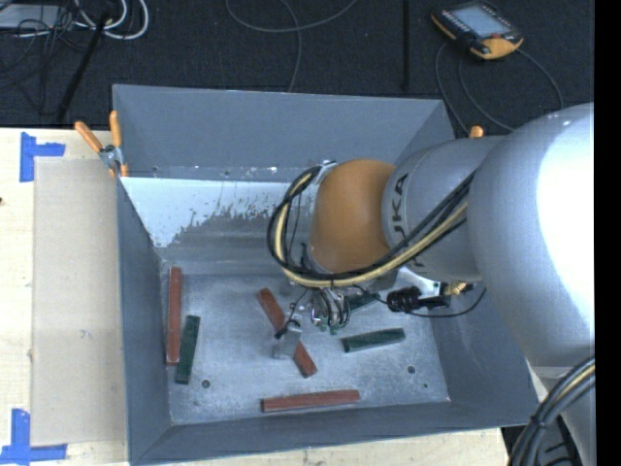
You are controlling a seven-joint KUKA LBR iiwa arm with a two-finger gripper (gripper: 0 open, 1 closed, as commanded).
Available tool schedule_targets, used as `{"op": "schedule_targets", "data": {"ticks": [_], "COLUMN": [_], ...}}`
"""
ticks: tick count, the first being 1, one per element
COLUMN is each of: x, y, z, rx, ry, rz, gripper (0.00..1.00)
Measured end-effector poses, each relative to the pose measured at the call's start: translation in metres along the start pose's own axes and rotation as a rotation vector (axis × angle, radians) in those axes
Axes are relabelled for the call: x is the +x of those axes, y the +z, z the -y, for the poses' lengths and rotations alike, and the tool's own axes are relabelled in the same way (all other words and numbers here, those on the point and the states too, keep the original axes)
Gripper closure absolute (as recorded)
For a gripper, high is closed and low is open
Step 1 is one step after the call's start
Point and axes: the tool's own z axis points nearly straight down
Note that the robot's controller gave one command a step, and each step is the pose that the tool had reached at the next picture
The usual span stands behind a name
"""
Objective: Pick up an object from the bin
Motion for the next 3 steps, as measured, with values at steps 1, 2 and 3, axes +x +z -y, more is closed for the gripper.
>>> {"op": "schedule_targets", "data": {"ticks": [1, 2, 3], "x": [0.0114, 0.0114, 0.0124], "y": [-0.0018, -0.0018, -0.0057], "z": [0.0052, 0.0052, 0.0057], "rx": [0.000, 0.000, 0.001], "ry": [-0.042, -0.042, -0.041], "rz": [0.001, 0.001, -0.002], "gripper": [1.00, 1.00, 1.00]}}
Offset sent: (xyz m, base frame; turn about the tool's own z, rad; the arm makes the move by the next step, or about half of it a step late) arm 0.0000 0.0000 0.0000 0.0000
